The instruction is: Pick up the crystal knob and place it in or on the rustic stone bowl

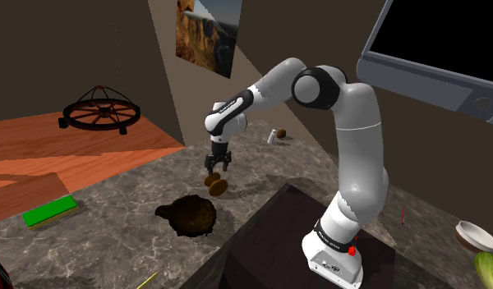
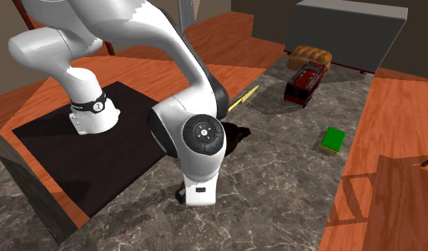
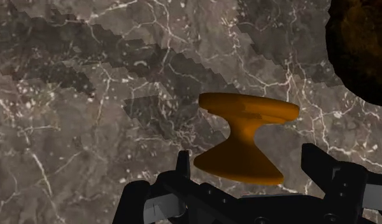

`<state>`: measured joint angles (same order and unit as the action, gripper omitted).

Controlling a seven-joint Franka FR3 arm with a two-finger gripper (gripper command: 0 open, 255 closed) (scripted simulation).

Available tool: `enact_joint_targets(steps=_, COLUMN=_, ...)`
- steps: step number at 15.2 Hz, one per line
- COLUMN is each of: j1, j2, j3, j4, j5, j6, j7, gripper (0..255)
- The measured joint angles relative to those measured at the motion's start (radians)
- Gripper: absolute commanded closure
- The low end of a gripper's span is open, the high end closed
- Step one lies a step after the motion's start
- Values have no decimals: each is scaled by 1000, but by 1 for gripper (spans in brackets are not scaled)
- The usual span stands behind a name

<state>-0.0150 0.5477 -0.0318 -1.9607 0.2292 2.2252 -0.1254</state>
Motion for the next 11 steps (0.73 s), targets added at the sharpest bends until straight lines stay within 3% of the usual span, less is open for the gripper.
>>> enact_joint_targets(steps=11, j1=0, j2=80, j3=13, j4=-1, j5=18, j6=75, j7=-13, gripper=0)
